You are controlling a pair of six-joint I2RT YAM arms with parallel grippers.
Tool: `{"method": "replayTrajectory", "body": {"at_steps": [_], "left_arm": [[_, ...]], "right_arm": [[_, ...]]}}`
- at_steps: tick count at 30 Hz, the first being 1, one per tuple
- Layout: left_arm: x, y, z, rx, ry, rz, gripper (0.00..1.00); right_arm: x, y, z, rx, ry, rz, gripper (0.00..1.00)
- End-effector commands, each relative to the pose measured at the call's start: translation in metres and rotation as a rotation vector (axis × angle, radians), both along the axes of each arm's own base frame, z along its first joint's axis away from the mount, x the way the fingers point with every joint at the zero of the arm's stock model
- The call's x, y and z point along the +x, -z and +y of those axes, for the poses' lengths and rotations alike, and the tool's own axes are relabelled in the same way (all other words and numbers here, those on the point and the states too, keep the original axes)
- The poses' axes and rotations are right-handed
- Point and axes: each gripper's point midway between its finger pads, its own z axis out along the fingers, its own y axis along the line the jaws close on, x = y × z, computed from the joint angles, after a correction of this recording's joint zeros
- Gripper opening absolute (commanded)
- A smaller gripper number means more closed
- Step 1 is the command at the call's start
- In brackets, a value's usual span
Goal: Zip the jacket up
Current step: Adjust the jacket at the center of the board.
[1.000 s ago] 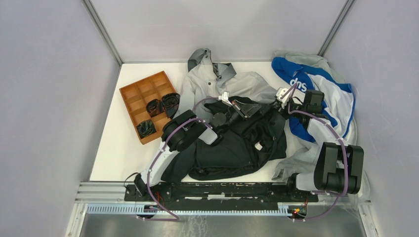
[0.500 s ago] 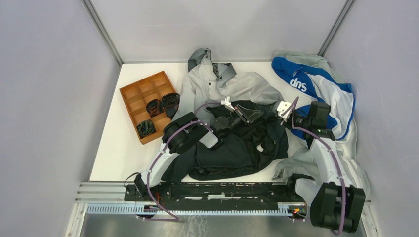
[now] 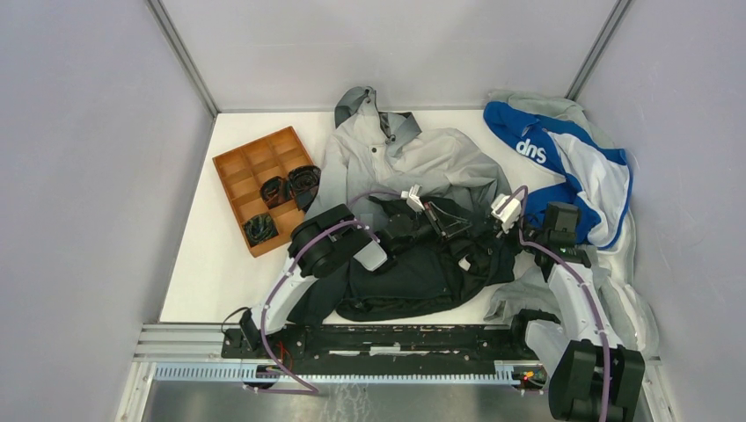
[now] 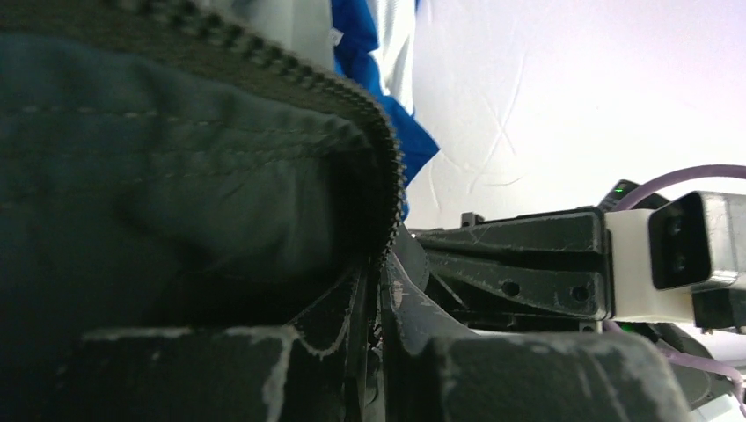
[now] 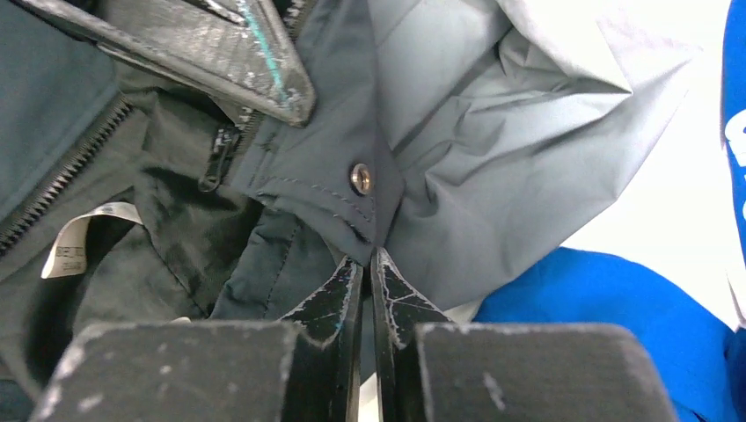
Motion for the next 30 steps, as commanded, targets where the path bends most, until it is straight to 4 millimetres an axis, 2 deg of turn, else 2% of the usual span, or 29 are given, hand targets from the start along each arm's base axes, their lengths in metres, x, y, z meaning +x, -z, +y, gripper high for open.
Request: {"method": "replayTrajectory", "body": {"at_steps": [1, 8, 11, 15, 18, 22, 30], "left_arm": [[-0.012, 0.002, -0.002, 0.035, 0.036, 0.064, 0.14], [-0.009, 0.017, -0.01, 0.08, 0.038, 0.074, 0.16], [-0.007, 0.017, -0.015, 0.08, 0.042, 0.073, 0.17], [-0.006, 0.016, -0.019, 0.076, 0.047, 0.074, 0.18], [-0.007, 0.018, -0.019, 0.075, 0.05, 0.079, 0.19], [-0.007, 0.015, -0.021, 0.063, 0.057, 0.076, 0.21], [-0.009, 0.016, -0.022, 0.062, 0.067, 0.077, 0.22]], "right_arm": [[0.002, 0.001, -0.018, -0.066, 0.079, 0.0, 0.15], [-0.002, -0.027, -0.011, -0.122, -0.054, -0.011, 0.42], [-0.005, -0.04, -0.008, -0.137, -0.112, -0.001, 0.48], [-0.01, -0.054, 0.005, -0.068, -0.177, 0.051, 0.51], [-0.008, -0.062, 0.016, 0.031, -0.191, 0.106, 0.6], [-0.003, -0.06, 0.026, 0.156, -0.184, 0.228, 0.64], [0.012, -0.036, 0.021, 0.214, -0.107, 0.41, 0.64]]}}
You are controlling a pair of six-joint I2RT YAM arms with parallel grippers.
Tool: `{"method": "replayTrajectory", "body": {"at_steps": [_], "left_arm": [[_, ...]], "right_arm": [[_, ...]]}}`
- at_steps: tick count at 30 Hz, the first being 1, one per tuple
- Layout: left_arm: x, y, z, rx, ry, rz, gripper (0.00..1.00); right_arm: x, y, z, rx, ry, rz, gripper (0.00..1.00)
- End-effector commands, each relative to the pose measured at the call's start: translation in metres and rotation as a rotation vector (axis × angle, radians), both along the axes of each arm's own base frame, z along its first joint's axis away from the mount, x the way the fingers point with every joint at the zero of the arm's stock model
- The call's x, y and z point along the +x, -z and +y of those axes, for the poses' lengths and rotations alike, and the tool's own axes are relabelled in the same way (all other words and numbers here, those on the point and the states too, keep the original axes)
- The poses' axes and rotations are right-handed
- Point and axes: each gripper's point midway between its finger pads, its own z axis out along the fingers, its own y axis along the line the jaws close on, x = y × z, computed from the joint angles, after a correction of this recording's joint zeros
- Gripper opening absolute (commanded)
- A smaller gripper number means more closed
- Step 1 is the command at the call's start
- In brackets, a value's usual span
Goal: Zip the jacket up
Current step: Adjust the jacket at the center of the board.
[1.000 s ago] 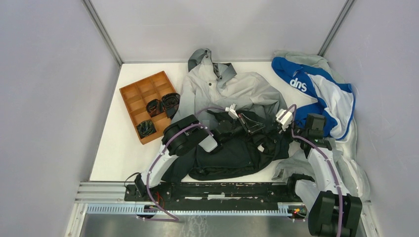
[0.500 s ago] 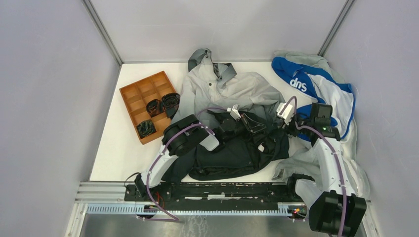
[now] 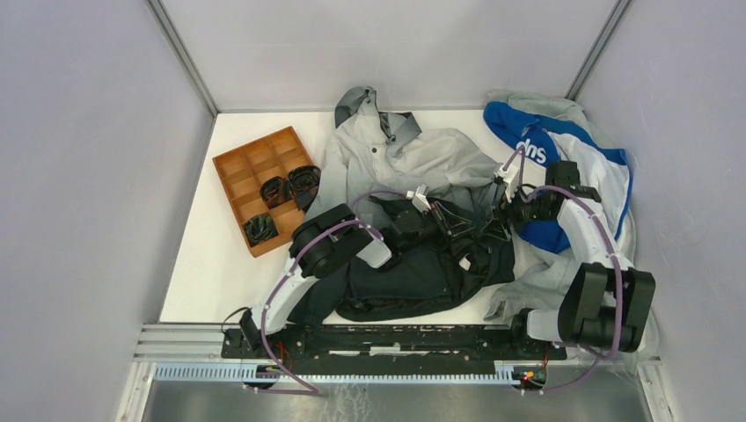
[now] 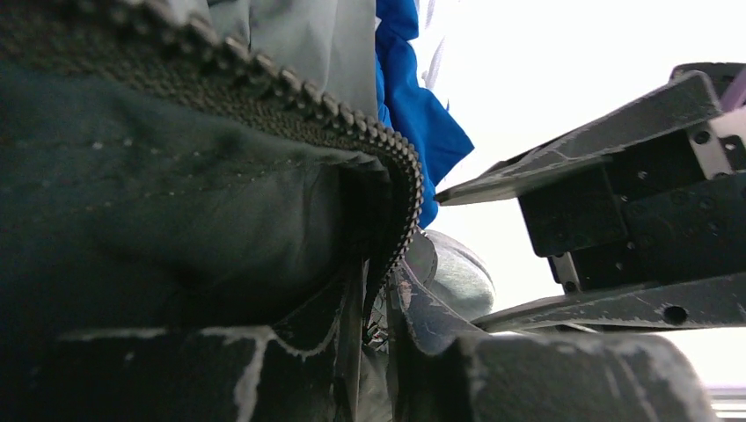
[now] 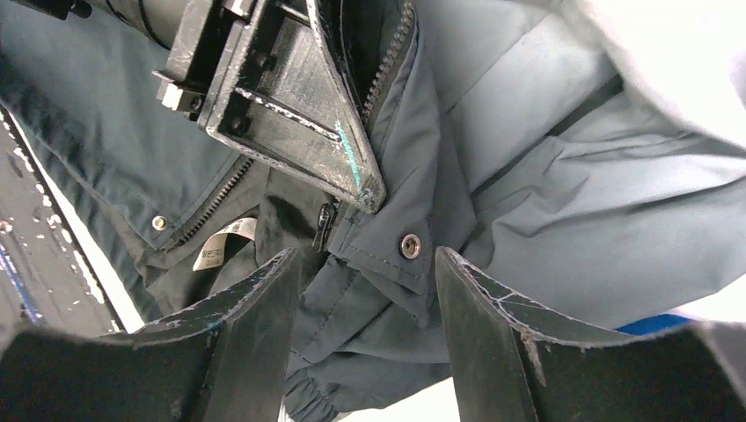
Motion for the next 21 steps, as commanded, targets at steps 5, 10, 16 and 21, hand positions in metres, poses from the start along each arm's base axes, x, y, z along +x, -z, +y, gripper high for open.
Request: {"method": "replayTrajectory", "body": {"at_steps": [5, 10, 16, 21], "left_arm": [[-0.006, 0.0, -0.008, -0.018, 0.035, 0.019, 0.22], [-0.007, 0.002, -0.008, -0.01, 0.037, 0.016, 0.22], [-0.007, 0.002, -0.01, -0.005, 0.043, 0.01, 0.22], [-0.007, 0.003, -0.011, 0.0, 0.047, 0.01, 0.22]], "right_arm": [[0.019, 0.013, -0.009, -0.01, 0.068, 0.085, 0.64], [0.024, 0.022, -0.014, -0.032, 0.077, 0.096, 0.61], [0.027, 0.03, -0.021, -0.072, 0.105, 0.097, 0.5], [0.027, 0.035, -0.023, -0.082, 0.117, 0.098, 0.44]]}}
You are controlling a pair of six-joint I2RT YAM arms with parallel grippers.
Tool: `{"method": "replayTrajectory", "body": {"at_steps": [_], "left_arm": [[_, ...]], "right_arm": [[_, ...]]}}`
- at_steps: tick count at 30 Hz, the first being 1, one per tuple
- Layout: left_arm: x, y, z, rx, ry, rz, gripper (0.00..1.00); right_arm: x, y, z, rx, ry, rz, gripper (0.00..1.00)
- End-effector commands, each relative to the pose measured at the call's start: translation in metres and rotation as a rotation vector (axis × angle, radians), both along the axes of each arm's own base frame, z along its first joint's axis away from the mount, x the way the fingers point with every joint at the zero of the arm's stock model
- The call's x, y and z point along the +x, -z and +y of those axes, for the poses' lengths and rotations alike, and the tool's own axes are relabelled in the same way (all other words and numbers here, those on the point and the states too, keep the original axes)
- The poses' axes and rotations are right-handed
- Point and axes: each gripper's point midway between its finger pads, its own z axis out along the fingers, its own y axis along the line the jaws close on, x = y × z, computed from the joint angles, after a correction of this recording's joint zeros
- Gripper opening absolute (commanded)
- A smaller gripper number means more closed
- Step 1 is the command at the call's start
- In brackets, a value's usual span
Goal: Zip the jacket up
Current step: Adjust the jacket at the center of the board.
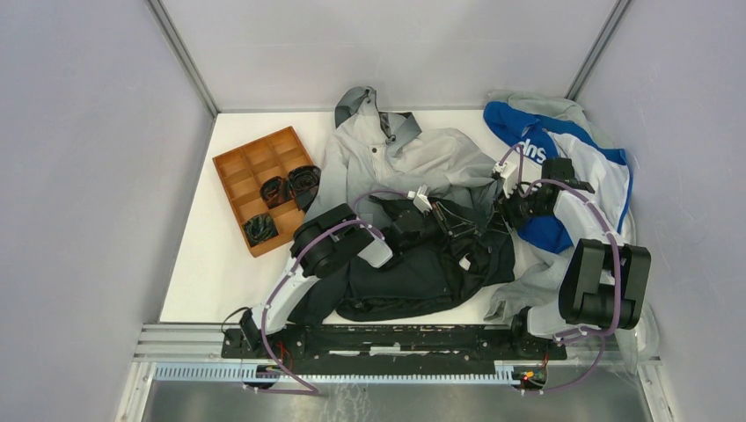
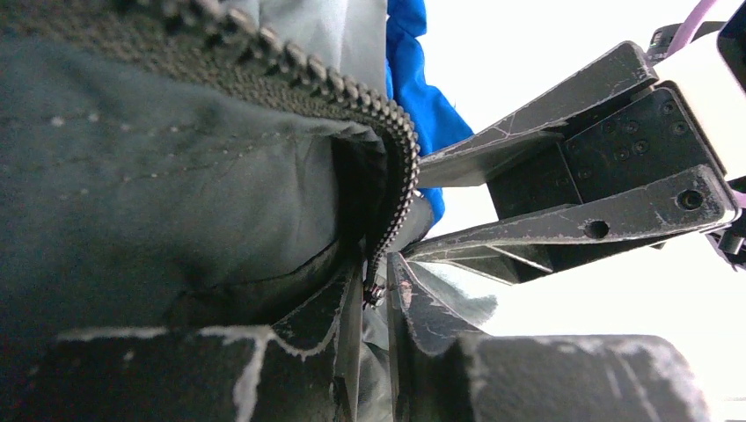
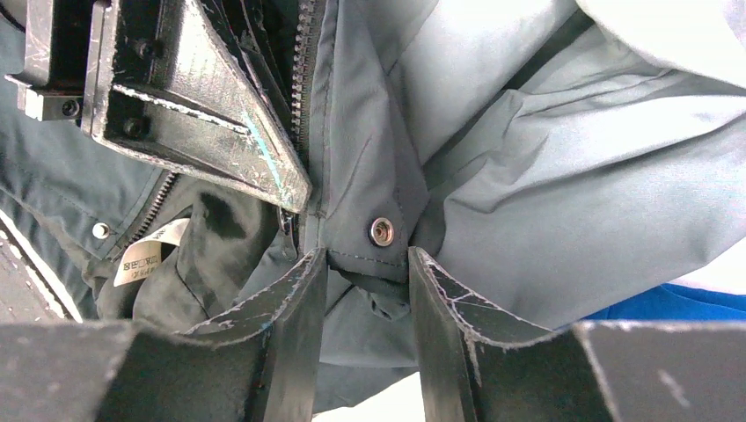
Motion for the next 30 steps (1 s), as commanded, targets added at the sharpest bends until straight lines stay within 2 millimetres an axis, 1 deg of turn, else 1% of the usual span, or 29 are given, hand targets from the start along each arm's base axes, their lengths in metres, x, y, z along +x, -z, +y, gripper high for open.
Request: {"method": "replayTrajectory", "body": {"at_steps": [1, 8, 11, 13, 16, 23, 27, 30], "left_arm": [[-0.008, 0.0, -0.008, -0.006, 0.039, 0.005, 0.23], [-0.007, -0.002, -0.007, 0.003, 0.039, 0.002, 0.28], [-0.007, -0.003, -0.005, 0.017, 0.036, 0.0, 0.32], [-0.007, -0.003, -0.002, 0.032, 0.029, -0.002, 0.36], [-0.008, -0.001, 0.003, 0.056, 0.022, -0.003, 0.38], [-0.009, -0.007, 0.013, 0.102, 0.009, -0.024, 0.48], [-0.012, -0.014, 0.016, 0.118, 0.019, -0.039, 0.49], [-0.015, -0.015, 0.019, 0.137, 0.028, -0.035, 0.5]], "right_arm": [[0.009, -0.001, -0.005, -0.028, 0.019, -0.03, 0.44], [0.007, 0.002, -0.004, -0.023, 0.019, -0.023, 0.44], [0.008, 0.003, -0.004, -0.021, 0.019, -0.023, 0.44], [0.008, 0.002, -0.004, -0.021, 0.019, -0.026, 0.44], [0.007, 0.002, -0.004, -0.019, 0.019, -0.026, 0.44], [0.007, 0.002, -0.002, -0.011, 0.02, -0.022, 0.45], [0.006, 0.004, -0.002, -0.01, 0.021, -0.019, 0.45], [0.006, 0.005, -0.003, -0.014, 0.024, -0.02, 0.45]]}}
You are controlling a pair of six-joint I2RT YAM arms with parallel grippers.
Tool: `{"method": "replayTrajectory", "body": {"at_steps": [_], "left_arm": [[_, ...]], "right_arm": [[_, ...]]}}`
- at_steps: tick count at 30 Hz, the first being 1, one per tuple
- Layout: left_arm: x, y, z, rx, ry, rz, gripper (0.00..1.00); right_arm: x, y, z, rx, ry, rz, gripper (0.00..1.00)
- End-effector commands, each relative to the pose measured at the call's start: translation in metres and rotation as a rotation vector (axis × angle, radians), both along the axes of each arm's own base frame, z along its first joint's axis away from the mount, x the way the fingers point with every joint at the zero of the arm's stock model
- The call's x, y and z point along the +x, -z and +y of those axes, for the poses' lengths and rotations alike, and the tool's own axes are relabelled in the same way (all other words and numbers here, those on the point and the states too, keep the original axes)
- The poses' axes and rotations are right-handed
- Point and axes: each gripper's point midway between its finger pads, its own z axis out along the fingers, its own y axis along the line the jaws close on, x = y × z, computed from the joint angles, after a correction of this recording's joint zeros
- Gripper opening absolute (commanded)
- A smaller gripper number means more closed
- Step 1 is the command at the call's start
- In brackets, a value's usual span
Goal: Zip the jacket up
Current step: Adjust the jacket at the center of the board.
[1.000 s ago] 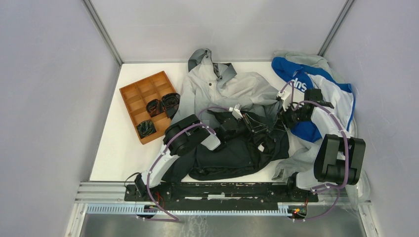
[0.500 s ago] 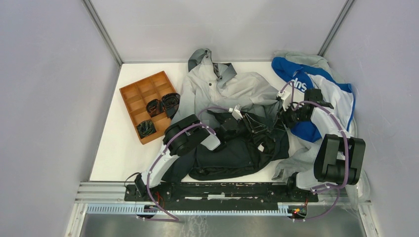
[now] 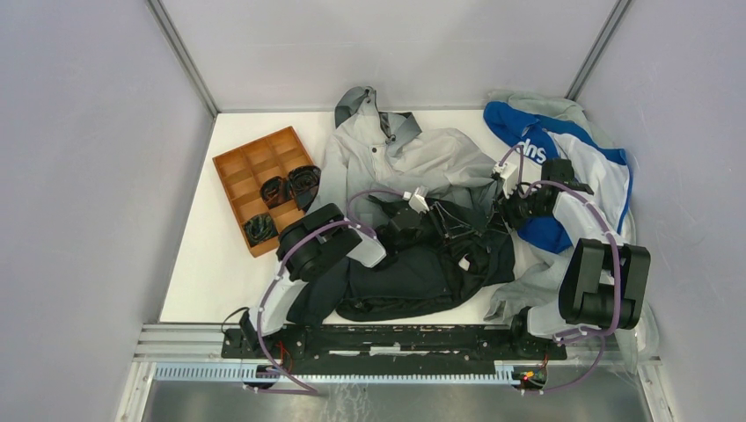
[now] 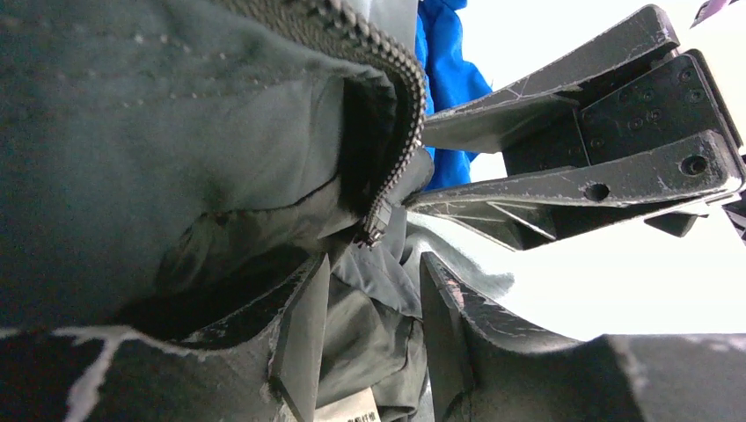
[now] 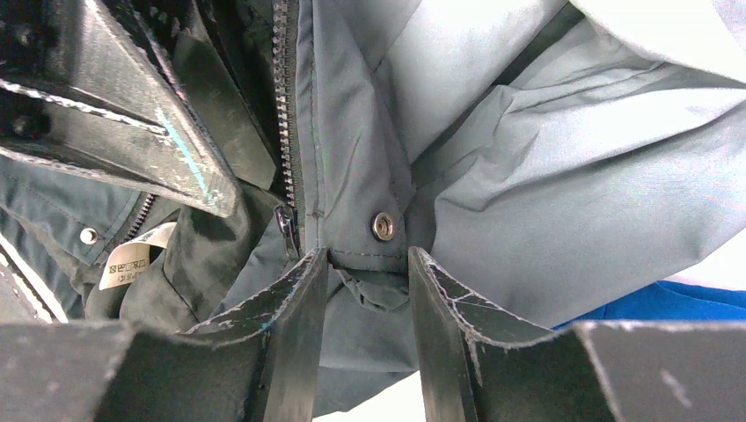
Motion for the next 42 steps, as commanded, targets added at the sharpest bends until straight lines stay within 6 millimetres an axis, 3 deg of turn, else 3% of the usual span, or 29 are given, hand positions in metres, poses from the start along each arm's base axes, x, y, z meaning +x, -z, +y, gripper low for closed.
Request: {"method": "replayTrajectory", "body": {"at_steps": [1, 6, 22, 38, 42], "left_arm": [[-0.008, -0.02, 0.005, 0.023, 0.032, -0.052, 0.5], [-0.017, -0.019, 0.017, 0.04, 0.037, -0.022, 0.52], [-0.028, -0.056, 0.04, 0.12, 0.08, -0.115, 0.49], [-0.021, -0.066, 0.057, 0.232, 0.09, -0.219, 0.48], [-0.02, -0.07, 0.062, 0.254, 0.092, -0.245, 0.48]], "right_arm": [[0.003, 0.001, -0.001, -0.005, 0.009, -0.012, 0.45], [0.003, 0.003, -0.001, -0.006, 0.017, -0.009, 0.45], [0.007, -0.004, 0.001, 0.012, -0.012, 0.001, 0.51], [0.02, -0.027, 0.003, 0.031, -0.03, -0.021, 0.64], [0.019, -0.022, 0.008, 0.034, -0.079, 0.029, 0.65]]}}
